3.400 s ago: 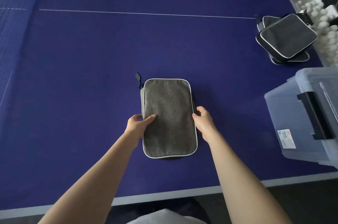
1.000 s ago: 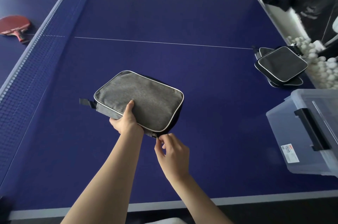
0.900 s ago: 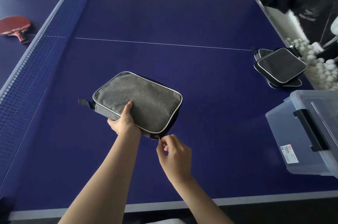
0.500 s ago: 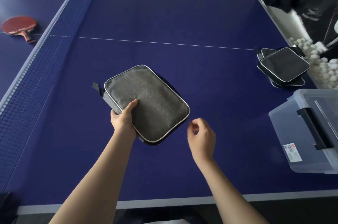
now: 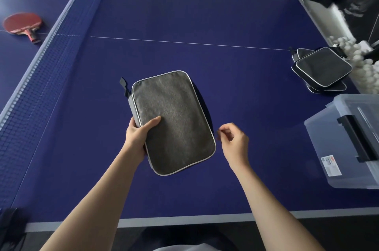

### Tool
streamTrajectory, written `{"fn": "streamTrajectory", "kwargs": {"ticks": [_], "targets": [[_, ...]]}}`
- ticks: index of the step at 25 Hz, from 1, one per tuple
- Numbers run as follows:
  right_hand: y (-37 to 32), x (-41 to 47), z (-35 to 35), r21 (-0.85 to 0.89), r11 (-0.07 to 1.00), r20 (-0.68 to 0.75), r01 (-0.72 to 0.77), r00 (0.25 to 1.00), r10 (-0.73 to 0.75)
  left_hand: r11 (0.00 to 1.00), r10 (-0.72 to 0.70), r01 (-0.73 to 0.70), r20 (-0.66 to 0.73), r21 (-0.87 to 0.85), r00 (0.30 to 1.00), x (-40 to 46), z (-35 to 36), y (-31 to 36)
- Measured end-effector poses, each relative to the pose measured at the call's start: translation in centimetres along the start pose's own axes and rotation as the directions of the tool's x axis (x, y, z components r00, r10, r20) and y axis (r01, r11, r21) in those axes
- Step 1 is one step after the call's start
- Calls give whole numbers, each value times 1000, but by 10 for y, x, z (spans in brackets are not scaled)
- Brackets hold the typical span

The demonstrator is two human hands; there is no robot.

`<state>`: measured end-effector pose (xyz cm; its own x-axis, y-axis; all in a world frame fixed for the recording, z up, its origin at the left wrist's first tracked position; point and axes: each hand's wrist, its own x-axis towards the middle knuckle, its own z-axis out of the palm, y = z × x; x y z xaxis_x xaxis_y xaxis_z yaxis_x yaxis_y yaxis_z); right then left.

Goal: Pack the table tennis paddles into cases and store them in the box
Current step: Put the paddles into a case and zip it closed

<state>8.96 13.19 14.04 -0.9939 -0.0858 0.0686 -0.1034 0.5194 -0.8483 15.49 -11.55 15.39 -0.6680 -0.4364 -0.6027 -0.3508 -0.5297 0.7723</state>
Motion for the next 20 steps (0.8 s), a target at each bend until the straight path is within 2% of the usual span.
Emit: {"fn": "streamTrajectory", "kwargs": {"ticks": [5,12,16,20], "targets": [[-5,1,5,33,999,18,-9,1000,9,997,34,-43,131,68,991,0,-9,-5],[-9,20,2,19,998,20,-65,998,65,966,17,-103,341,235,940,0,-13,-2],[-2,36,-9,3,993,-21,-114,993,114,907,-7,-184,451,378,892,0,-16,4],[3,45,-14,-89,994,28,-57,998,60,793,-8,-301,503,530,864,2,-13,12]]}}
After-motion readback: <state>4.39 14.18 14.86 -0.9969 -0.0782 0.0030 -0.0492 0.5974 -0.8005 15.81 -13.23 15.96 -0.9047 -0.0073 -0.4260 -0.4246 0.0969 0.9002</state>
